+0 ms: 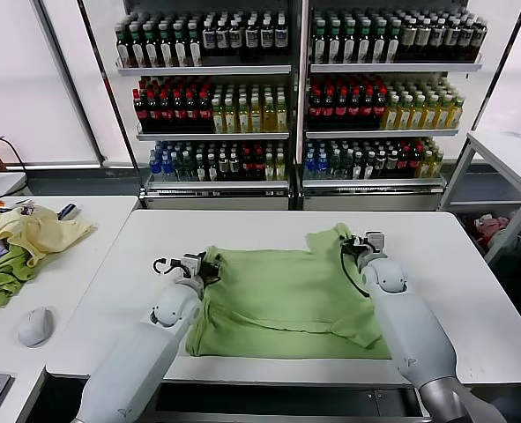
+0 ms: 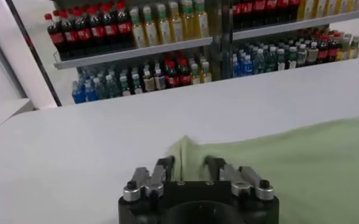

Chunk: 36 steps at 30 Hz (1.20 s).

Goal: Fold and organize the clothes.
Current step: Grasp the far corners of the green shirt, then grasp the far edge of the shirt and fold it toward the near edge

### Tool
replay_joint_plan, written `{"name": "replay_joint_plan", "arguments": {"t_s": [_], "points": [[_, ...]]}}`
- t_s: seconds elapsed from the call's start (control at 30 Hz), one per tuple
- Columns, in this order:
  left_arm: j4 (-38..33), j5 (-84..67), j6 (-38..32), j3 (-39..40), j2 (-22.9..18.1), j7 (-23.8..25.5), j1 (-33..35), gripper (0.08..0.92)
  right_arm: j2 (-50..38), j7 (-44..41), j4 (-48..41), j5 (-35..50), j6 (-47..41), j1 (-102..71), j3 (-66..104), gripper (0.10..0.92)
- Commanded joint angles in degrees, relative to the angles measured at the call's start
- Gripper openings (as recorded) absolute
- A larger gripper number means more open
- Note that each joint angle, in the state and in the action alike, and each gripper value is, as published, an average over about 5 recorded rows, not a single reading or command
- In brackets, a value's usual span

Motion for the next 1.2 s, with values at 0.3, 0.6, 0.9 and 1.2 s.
{"name": "replay_joint_plan", "arguments": {"t_s": [0.3,0.6,0.9,1.2], "points": [[-13.16,-1.94,-3.66,-2.25,4.38,0.00,7.76,0.118,-2.65,0.05,15.21,2.06,1.83,-8.32,1.69,0.115],[-26.11,-5.26,-4.59,-4.90,8.43,-0.16,13.20,0.099,-7.21,0.40,32.53,3.43,1.46,-15.91,6.10,0.115],[-34.63,-5.52,-3.27,-6.41,9.86,-0.27,18.94,0.099,-11.25,0.35,46.40,3.94,0.70,-29.54,14.58,0.115],[-37.32,-2.15,-1.65,-6.59,11.33,0.34,24.55,0.099,-10.60,0.68,53.99,1.20,0.68,-41.56,20.63,0.115]]}}
